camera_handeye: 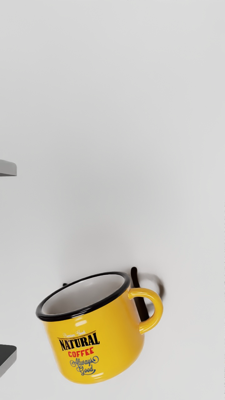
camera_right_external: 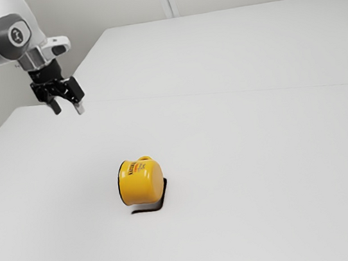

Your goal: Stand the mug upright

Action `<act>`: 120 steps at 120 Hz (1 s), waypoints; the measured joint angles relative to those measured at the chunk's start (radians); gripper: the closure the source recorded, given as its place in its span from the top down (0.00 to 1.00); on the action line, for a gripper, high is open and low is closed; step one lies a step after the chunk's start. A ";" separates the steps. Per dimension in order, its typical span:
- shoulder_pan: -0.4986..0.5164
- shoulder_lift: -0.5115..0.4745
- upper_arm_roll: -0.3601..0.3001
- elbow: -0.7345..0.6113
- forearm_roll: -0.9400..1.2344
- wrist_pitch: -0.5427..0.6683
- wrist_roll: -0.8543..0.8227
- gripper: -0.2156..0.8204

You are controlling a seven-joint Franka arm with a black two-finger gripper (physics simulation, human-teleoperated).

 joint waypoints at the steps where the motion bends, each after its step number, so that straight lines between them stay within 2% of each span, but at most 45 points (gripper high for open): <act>1: 0.001 -0.001 0.000 -0.001 0.000 0.002 0.000 0.77; 17: 0.004 -0.011 0.007 -0.011 -0.020 0.025 -0.002 0.77; 30: -0.105 -0.039 0.142 -0.082 -0.111 0.033 -0.003 0.77; 41: -0.129 -0.103 0.183 -0.190 -0.219 0.037 0.001 0.77; 54: -0.130 -0.111 0.225 -0.291 -0.348 0.039 0.032 0.77; 82: -0.045 -0.030 0.238 -0.388 -0.533 0.048 0.146 0.78; 120: -0.072 -0.068 0.221 -0.581 -0.678 0.099 0.261 0.77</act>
